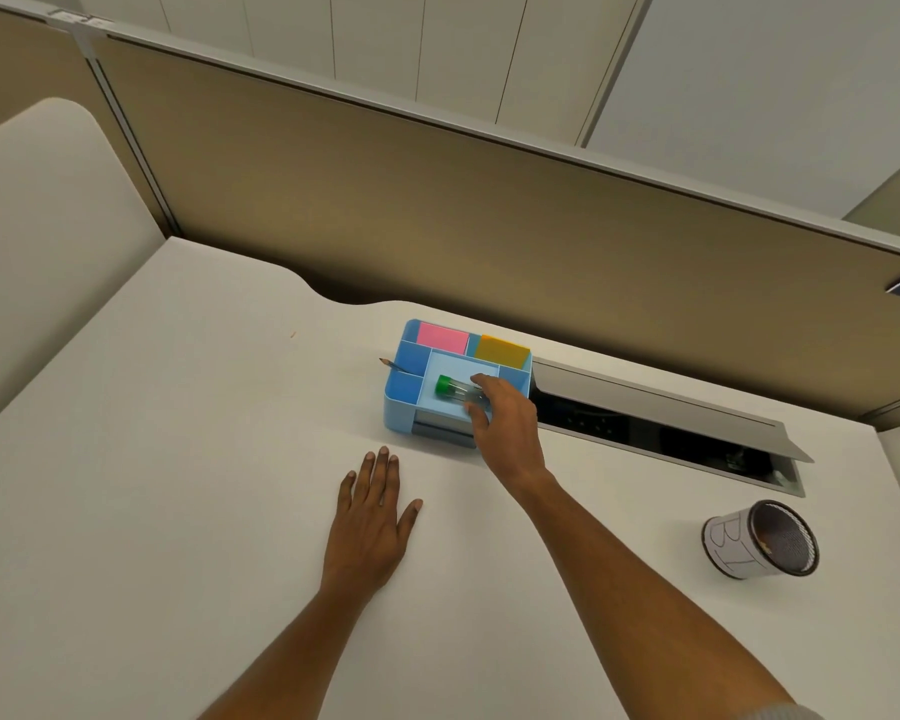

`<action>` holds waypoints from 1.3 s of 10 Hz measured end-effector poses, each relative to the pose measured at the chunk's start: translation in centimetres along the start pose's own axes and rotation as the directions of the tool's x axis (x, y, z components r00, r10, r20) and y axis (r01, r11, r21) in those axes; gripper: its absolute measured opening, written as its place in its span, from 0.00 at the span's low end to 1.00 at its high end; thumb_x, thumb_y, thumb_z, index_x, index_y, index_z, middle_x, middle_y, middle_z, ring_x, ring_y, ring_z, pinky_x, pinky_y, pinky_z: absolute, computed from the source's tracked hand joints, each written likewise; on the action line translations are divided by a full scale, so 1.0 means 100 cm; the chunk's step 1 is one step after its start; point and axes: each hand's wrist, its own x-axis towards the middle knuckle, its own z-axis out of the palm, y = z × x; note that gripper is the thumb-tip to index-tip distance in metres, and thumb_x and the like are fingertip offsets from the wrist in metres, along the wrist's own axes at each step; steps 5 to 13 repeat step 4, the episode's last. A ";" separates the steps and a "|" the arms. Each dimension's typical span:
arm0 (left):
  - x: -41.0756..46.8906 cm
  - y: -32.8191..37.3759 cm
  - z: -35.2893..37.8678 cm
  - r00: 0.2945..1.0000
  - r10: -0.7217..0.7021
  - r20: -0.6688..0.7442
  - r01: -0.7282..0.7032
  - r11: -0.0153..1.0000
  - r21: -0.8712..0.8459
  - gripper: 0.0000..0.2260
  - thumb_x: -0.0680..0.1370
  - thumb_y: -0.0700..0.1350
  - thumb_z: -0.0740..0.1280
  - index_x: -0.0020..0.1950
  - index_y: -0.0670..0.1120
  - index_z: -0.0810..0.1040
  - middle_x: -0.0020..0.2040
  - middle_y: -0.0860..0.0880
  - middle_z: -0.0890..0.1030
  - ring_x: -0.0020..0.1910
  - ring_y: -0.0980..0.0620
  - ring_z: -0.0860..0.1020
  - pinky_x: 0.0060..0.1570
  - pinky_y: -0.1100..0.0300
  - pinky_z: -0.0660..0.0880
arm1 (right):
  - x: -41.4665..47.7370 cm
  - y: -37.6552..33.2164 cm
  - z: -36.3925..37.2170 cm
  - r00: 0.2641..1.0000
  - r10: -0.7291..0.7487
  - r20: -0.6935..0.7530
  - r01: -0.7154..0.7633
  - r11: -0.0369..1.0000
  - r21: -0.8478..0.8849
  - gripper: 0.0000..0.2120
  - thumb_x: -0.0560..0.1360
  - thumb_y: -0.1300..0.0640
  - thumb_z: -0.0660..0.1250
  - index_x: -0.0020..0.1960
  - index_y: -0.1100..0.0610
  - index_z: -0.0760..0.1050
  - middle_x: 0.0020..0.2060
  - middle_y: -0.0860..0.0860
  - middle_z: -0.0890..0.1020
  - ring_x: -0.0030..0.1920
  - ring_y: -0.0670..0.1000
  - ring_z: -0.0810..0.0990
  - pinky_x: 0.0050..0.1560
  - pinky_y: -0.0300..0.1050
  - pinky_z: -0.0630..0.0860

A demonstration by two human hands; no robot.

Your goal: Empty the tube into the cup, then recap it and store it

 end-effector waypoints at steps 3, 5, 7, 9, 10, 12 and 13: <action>-0.003 0.001 -0.011 1.000 0.006 0.011 -0.004 0.991 -0.136 0.32 0.84 0.59 0.48 0.79 0.46 0.34 0.85 0.47 0.42 0.80 0.55 0.37 0.78 0.56 0.36 | -0.017 -0.018 -0.034 0.993 -0.065 -0.099 0.073 0.995 0.073 0.23 0.77 0.57 0.72 0.70 0.59 0.73 0.68 0.57 0.77 0.68 0.56 0.74 0.63 0.53 0.79; -0.006 0.005 -0.025 0.999 0.027 -0.031 -0.033 0.975 -0.221 0.32 0.84 0.59 0.48 0.80 0.48 0.36 0.85 0.50 0.42 0.79 0.59 0.36 0.77 0.60 0.37 | -0.023 -0.029 -0.060 0.965 -0.122 -0.233 0.153 0.981 0.120 0.20 0.77 0.54 0.72 0.66 0.60 0.75 0.61 0.57 0.82 0.59 0.48 0.77 0.53 0.37 0.79; -0.006 0.005 -0.025 0.999 0.027 -0.031 -0.033 0.975 -0.221 0.32 0.84 0.59 0.48 0.80 0.48 0.36 0.85 0.50 0.42 0.79 0.59 0.36 0.77 0.60 0.37 | -0.023 -0.029 -0.060 0.965 -0.122 -0.233 0.153 0.981 0.120 0.20 0.77 0.54 0.72 0.66 0.60 0.75 0.61 0.57 0.82 0.59 0.48 0.77 0.53 0.37 0.79; -0.006 0.005 -0.025 0.999 0.027 -0.031 -0.033 0.975 -0.221 0.32 0.84 0.59 0.48 0.80 0.48 0.36 0.85 0.50 0.42 0.79 0.59 0.36 0.77 0.60 0.37 | -0.023 -0.029 -0.060 0.965 -0.122 -0.233 0.153 0.981 0.120 0.20 0.77 0.54 0.72 0.66 0.60 0.75 0.61 0.57 0.82 0.59 0.48 0.77 0.53 0.37 0.79; -0.006 0.005 -0.025 0.999 0.027 -0.031 -0.033 0.975 -0.221 0.32 0.84 0.59 0.48 0.80 0.48 0.36 0.85 0.50 0.42 0.79 0.59 0.36 0.77 0.60 0.37 | -0.023 -0.029 -0.060 0.965 -0.122 -0.233 0.153 0.981 0.120 0.20 0.77 0.54 0.72 0.66 0.60 0.75 0.61 0.57 0.82 0.59 0.48 0.77 0.53 0.37 0.79; -0.006 0.005 -0.025 0.999 0.027 -0.031 -0.033 0.975 -0.221 0.32 0.84 0.59 0.48 0.80 0.48 0.36 0.85 0.50 0.42 0.79 0.59 0.36 0.77 0.60 0.37 | -0.023 -0.029 -0.060 0.965 -0.122 -0.233 0.153 0.981 0.120 0.20 0.77 0.54 0.72 0.66 0.60 0.75 0.61 0.57 0.82 0.59 0.48 0.77 0.53 0.37 0.79; -0.006 0.005 -0.025 0.999 0.027 -0.031 -0.033 0.975 -0.221 0.32 0.84 0.59 0.48 0.80 0.48 0.36 0.85 0.50 0.42 0.79 0.59 0.36 0.77 0.60 0.37 | -0.023 -0.029 -0.060 0.965 -0.122 -0.233 0.153 0.981 0.120 0.20 0.77 0.54 0.72 0.66 0.60 0.75 0.61 0.57 0.82 0.59 0.48 0.77 0.53 0.37 0.79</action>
